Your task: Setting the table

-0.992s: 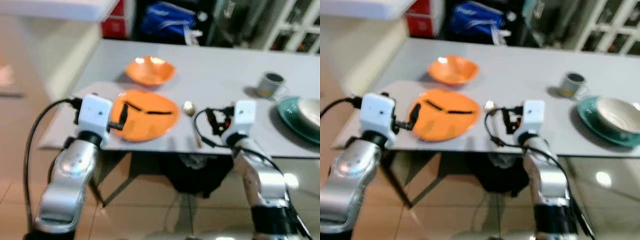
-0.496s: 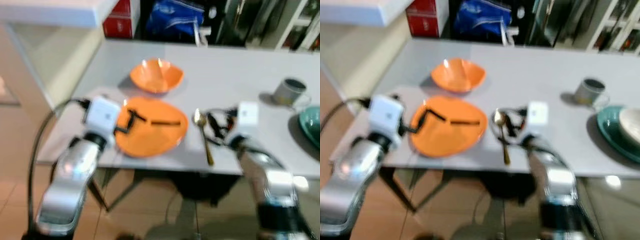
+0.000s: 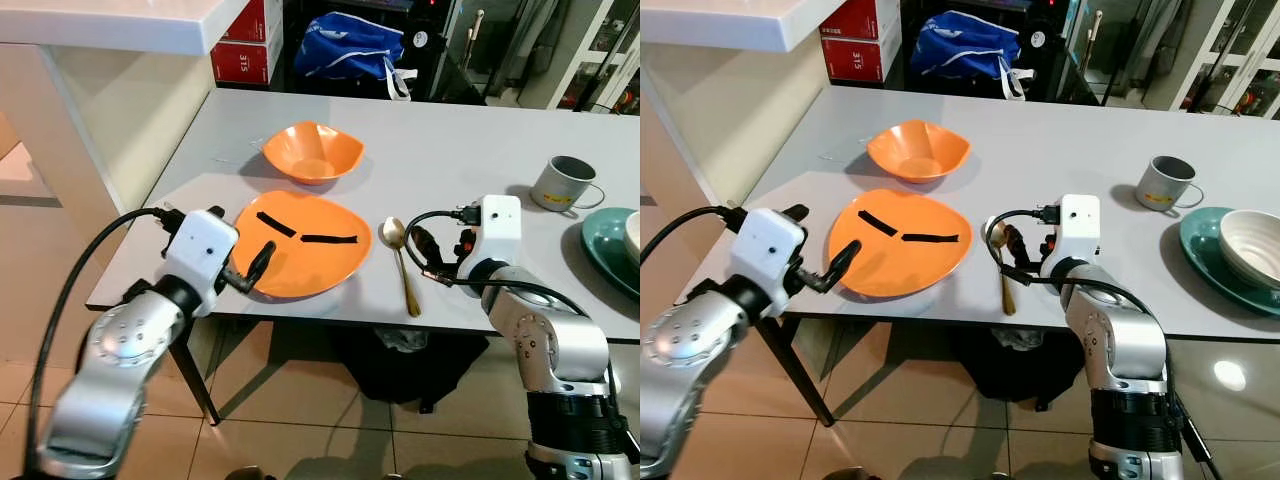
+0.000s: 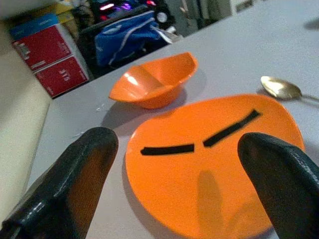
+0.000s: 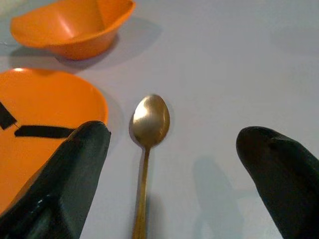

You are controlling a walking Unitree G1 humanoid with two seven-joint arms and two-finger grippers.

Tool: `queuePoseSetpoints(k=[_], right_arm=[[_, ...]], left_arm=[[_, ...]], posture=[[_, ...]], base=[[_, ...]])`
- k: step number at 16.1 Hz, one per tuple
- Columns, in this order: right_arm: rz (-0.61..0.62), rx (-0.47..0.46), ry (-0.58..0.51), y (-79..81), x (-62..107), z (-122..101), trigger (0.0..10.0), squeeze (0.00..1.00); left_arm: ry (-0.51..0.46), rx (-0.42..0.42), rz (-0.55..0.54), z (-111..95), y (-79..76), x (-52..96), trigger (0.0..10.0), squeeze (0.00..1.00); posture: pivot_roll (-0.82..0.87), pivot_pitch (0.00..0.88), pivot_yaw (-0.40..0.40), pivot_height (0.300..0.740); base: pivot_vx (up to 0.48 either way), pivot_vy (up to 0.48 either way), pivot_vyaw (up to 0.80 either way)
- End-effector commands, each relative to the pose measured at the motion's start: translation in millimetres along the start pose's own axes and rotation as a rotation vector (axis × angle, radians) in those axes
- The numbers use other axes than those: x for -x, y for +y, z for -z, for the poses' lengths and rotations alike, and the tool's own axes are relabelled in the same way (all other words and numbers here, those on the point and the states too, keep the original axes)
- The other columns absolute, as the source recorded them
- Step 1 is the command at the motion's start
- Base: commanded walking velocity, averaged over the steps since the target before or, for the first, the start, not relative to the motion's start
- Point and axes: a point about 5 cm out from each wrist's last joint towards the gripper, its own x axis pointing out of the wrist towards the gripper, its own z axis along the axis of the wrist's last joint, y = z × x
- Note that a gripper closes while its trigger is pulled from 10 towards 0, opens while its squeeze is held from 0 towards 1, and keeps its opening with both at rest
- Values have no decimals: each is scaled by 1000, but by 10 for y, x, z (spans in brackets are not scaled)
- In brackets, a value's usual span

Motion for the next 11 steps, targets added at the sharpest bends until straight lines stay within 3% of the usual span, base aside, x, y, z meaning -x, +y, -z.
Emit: queuePoseSetpoints(k=[1, 3, 6, 11], right_arm=[[-4, 7, 25, 2, -36, 15, 10000, 1000], [-14, 9, 42, -1, -92, 41, 10000, 1000], [-26, 30, 35, -21, -134, -59, 10000, 1000], [-17, 55, 82, -140, -188, 20, 10000, 1000]], left_arm=[[10, 2, 21, 42, 11, 3, 10000, 0], [19, -21, 49, 60, -19, -25, 10000, 0], [4, -2, 128, 57, -157, -40, 10000, 0], [22, 27, 186, 148, -406, -70, 10000, 0]], posture=[[25, 22, -25, 740], [17, 11, -32, 740], [0, 0, -62, 740], [-12, 0, -84, 740]], base=[[0, 0, 0], [0, 0, 0], [0, 0, 0], [0, 0, 0]])
